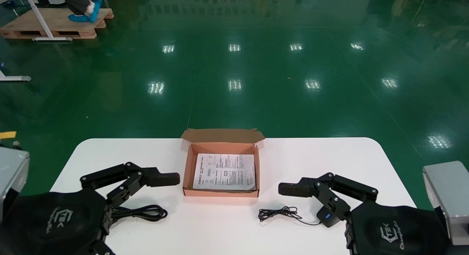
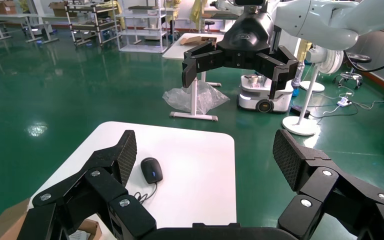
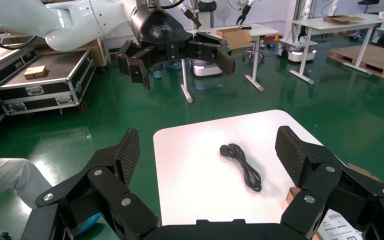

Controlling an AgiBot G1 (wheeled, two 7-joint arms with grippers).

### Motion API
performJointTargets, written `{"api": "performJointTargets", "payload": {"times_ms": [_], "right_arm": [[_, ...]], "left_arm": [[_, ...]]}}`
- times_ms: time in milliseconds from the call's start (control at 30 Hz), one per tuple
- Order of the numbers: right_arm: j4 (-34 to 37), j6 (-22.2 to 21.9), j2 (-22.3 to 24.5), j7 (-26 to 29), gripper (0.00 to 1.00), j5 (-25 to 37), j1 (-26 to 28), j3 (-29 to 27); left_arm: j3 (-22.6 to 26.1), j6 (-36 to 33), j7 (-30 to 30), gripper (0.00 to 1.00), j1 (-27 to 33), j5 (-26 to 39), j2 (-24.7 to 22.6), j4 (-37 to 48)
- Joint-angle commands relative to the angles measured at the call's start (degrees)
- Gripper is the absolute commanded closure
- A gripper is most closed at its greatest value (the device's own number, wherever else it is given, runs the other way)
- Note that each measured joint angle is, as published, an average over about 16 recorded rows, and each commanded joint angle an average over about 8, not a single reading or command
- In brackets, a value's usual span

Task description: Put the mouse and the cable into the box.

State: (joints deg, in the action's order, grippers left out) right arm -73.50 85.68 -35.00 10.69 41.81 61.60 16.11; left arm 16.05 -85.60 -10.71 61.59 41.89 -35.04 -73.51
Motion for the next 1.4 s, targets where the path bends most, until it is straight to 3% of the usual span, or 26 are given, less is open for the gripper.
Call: {"api": "performJointTargets", "payload": {"times_ms": [33, 1233, 1300, 1400], "right_arm": [[0.0, 0.0, 0.0, 0.0, 0.0, 0.0, 0.0, 0.0], [-0.31, 0.0, 0.1, -0.28, 0.0, 0.75, -0.02, 0.26], [-1.0, -0.24, -0.06, -1.03, 0.0, 3.11, 0.09, 1.08], [-2.23, -1.28, -1.18, -2.84, 0.0, 10.18, 0.96, 3.6]], "left_arm": [[0.0, 0.0, 0.0, 0.0, 0.0, 0.0, 0.0, 0.0], [0.12, -0.08, -0.01, 0.0, -0.02, 0.27, 0.09, -0.03], [1.09, -0.69, 0.17, 0.0, 0.36, 2.86, 0.76, -0.61], [4.69, -2.32, 1.11, 0.0, 3.01, 11.81, 1.68, -1.81]]}}
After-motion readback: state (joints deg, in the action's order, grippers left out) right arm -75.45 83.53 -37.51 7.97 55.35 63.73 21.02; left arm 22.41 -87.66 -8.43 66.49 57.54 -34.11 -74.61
